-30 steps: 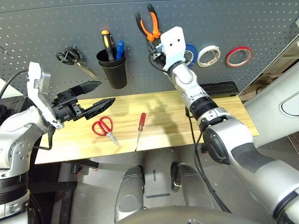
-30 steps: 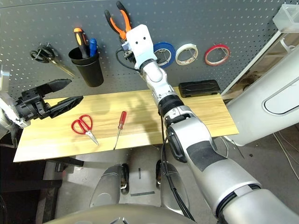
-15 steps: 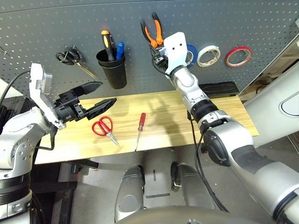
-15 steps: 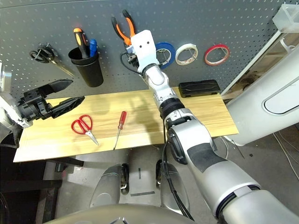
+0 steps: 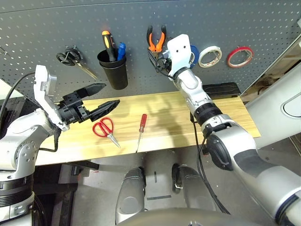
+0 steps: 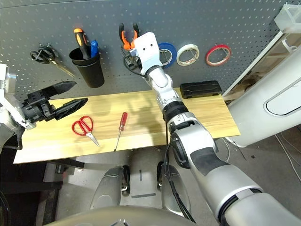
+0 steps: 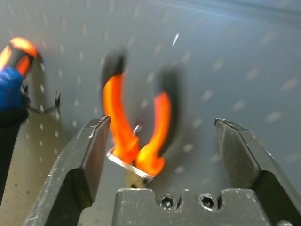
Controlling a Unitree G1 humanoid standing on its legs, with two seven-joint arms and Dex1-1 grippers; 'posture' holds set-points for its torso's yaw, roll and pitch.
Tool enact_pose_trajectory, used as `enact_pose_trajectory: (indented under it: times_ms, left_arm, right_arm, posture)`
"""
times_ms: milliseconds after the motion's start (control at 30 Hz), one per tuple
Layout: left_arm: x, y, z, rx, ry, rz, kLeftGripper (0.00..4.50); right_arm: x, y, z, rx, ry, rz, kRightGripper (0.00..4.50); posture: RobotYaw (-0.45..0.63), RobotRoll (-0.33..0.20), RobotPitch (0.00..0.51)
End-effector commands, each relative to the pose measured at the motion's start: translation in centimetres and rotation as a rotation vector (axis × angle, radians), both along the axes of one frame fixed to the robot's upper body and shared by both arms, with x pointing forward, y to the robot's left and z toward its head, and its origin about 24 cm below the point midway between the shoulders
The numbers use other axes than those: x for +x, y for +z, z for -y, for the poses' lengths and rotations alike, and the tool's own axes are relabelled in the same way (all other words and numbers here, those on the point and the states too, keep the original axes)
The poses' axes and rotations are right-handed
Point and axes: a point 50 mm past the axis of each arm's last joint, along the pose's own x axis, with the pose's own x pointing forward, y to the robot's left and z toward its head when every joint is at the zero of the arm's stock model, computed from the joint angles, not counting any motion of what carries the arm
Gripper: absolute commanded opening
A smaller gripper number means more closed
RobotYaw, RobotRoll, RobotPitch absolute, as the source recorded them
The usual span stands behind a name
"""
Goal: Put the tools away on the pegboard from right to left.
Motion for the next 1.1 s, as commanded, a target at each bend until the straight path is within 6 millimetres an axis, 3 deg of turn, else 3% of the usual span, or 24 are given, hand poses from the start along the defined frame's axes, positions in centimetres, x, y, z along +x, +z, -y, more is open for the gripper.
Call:
enact_pose_trajectory:
  times_ms: [33, 233, 367, 467, 633, 833, 1100]
  left_arm:
    - [0.0, -0.6, 0.5, 0.004, 0.006, -0.030, 4.50]
    - [0.8, -2.3, 1.0, 0.010, 0.097, -0.132, 4.50]
    - [1.5, -3.7, 1.2, 0.042, 0.175, -0.181, 4.50]
    - [2.0, -5.6, 1.8, 0.128, 0.222, -0.223, 4.50]
    - [3.4, -8.8, 4.0, 0.155, 0.241, -0.280, 4.50]
    - [4.6, -11.5, 6.8, 0.168, 0.246, -0.342, 4.50]
    - [5.4, -14.5, 8.4, 0.235, 0.296, -0.428, 4.50]
  right_arm:
    - [-1.3, 0.9, 1.3, -0.014, 0.054, 0.013, 4.47]
    - [-4.9, 1.7, 4.9, -0.103, 0.247, -0.106, 4.47]
    - [-7.5, 1.0, 7.7, -0.191, 0.385, -0.267, 4.47]
    - [-8.6, -1.3, 10.0, -0.312, 0.417, -0.386, 4.47]
    - [-10.6, -5.5, 12.6, -0.363, 0.508, -0.599, 4.47]
    - [-12.5, -9.0, 13.7, -0.438, 0.530, -0.692, 4.47]
    - [-14.6, -11.4, 13.1, -0.451, 0.486, -0.696, 4.47]
  posture:
    - [0.07, 0.000, 0.135]
    - [0.04, 0.000, 0.142]
    - [0.01, 0.000, 0.158]
    - [0.00, 0.000, 0.180]
    - [-0.02, 0.000, 0.214]
    - [-0.07, 0.000, 0.238]
    - [-0.11, 0.000, 0.266]
